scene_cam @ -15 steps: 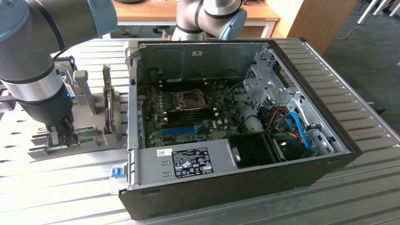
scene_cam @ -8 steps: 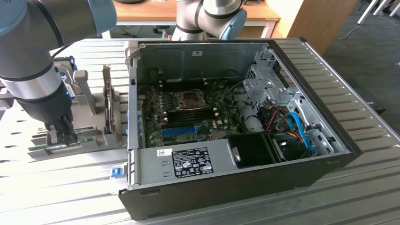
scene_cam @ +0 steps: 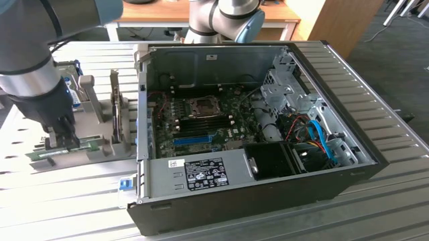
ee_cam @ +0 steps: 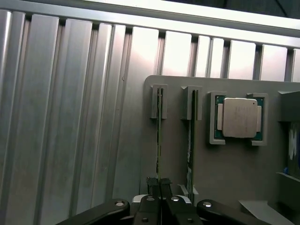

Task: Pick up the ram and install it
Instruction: 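Pick up the ram and move it above insertion slot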

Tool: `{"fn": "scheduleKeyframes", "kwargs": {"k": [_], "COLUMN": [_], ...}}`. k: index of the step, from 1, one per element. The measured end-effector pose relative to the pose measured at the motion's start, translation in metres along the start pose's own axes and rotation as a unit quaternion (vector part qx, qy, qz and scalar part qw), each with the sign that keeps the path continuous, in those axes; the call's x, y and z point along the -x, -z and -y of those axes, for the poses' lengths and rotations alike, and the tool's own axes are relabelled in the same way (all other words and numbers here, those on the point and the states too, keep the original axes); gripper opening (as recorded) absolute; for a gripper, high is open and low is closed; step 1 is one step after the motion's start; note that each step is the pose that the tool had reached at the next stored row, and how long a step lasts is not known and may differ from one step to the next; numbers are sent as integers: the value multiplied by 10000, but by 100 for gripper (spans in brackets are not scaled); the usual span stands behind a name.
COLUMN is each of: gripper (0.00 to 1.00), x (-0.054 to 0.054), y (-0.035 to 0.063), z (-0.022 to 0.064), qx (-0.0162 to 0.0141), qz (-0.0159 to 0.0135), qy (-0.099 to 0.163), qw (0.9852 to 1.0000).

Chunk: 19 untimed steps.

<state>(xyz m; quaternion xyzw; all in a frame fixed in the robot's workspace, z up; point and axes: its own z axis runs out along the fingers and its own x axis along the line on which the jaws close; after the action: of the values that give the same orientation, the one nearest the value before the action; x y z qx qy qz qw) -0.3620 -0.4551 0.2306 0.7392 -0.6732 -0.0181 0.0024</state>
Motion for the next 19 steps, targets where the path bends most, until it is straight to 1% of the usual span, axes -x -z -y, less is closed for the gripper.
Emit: {"fn": "scheduleKeyframes", "kwargs": {"k": [4, 13, 19], "gripper": [12, 12, 12], "x": [3, 12, 17], "y": [143, 516, 718], "z": [-4, -14, -19], "qx": [0, 1, 1], "qz": [-3, -7, -7], "qy": [-1, -1, -2], "qw": [10000, 10000, 10000]}}
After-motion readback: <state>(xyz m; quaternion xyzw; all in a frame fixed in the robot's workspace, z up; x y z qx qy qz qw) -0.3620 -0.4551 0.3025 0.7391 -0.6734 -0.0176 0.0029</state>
